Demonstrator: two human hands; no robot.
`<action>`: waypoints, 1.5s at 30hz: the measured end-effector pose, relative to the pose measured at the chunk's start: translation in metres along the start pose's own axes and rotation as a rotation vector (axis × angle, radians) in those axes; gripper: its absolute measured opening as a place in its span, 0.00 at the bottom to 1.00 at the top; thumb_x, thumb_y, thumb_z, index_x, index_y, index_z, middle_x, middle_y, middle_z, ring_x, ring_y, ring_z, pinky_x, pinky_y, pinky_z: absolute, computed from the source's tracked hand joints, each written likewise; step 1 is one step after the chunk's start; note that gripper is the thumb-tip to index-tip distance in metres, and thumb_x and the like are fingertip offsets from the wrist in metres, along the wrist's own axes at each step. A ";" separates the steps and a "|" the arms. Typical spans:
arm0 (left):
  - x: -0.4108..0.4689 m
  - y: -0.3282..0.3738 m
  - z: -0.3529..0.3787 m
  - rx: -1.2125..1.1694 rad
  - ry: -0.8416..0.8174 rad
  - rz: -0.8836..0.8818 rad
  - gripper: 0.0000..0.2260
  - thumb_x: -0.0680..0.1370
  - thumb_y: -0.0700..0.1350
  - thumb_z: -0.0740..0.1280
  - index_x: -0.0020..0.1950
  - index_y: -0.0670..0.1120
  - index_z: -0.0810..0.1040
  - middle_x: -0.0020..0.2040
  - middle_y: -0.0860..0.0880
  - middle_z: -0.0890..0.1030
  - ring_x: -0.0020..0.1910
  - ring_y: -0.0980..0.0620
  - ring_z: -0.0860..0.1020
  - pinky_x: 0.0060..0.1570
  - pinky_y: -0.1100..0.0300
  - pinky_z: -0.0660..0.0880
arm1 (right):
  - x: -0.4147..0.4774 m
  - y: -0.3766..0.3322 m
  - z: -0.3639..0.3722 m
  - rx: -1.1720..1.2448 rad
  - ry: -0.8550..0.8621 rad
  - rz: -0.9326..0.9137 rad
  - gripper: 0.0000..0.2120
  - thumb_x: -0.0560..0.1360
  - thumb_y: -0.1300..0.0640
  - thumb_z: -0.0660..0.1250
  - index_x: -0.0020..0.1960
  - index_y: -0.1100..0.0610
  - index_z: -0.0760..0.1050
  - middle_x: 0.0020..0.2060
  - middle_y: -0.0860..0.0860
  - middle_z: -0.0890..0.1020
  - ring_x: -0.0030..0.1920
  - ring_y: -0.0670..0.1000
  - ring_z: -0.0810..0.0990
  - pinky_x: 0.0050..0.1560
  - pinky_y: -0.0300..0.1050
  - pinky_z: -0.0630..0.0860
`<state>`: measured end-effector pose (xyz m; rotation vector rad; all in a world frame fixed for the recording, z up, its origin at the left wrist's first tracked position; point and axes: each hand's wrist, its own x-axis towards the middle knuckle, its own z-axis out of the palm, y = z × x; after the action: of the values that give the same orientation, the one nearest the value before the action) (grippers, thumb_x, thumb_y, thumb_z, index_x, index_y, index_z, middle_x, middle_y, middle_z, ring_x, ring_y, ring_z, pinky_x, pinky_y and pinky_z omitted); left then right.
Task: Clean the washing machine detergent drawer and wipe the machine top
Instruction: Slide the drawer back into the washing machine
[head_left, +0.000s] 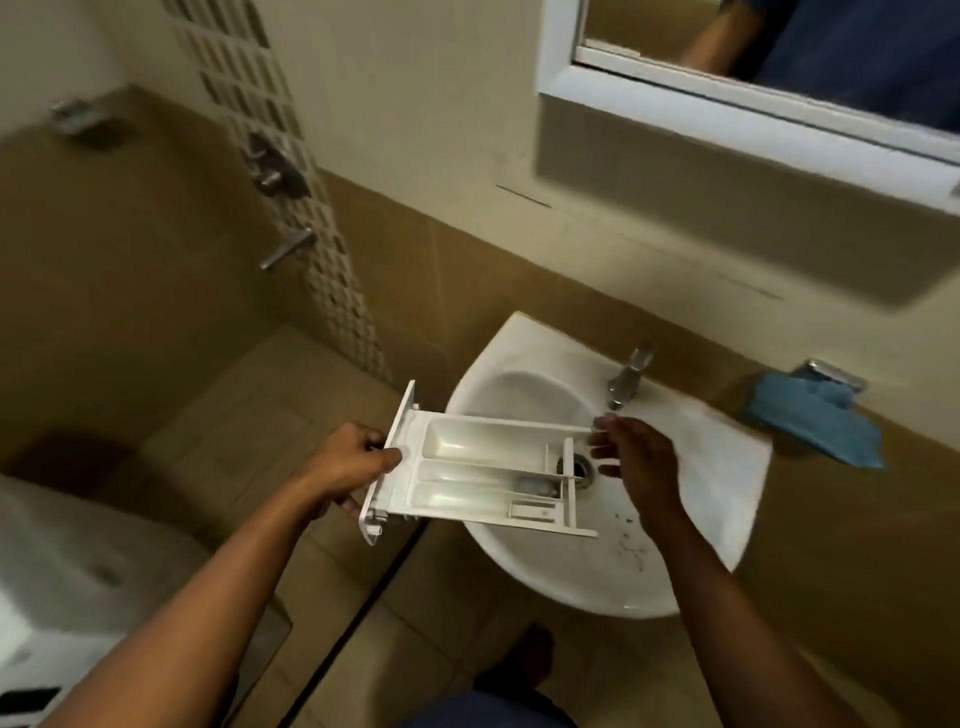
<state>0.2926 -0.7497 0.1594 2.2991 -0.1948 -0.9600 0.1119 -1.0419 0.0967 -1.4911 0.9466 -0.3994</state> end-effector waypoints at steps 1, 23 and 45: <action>-0.008 -0.016 -0.008 -0.021 0.022 -0.016 0.06 0.80 0.43 0.66 0.53 0.44 0.83 0.45 0.42 0.83 0.39 0.45 0.83 0.26 0.53 0.79 | -0.009 -0.004 0.018 -0.017 -0.074 -0.003 0.10 0.81 0.51 0.68 0.52 0.55 0.85 0.41 0.54 0.88 0.44 0.56 0.87 0.42 0.48 0.82; -0.390 -0.464 -0.143 -0.924 1.016 -0.379 0.12 0.77 0.53 0.71 0.54 0.47 0.78 0.51 0.46 0.83 0.46 0.46 0.82 0.39 0.53 0.78 | -0.395 -0.066 0.499 -0.355 -1.232 -0.504 0.07 0.79 0.62 0.69 0.48 0.60 0.86 0.40 0.59 0.87 0.37 0.56 0.84 0.38 0.51 0.81; -0.507 -0.616 0.000 -1.488 1.562 -1.045 0.09 0.78 0.47 0.67 0.52 0.41 0.79 0.48 0.37 0.81 0.41 0.39 0.82 0.28 0.53 0.78 | -0.656 0.061 0.740 -0.920 -1.871 -1.365 0.13 0.79 0.57 0.69 0.62 0.52 0.82 0.63 0.49 0.83 0.63 0.52 0.79 0.63 0.45 0.73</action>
<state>-0.1369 -0.0815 0.0858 0.9278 1.7526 0.5436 0.2403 -0.0599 0.0937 -2.1547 -1.6562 0.6494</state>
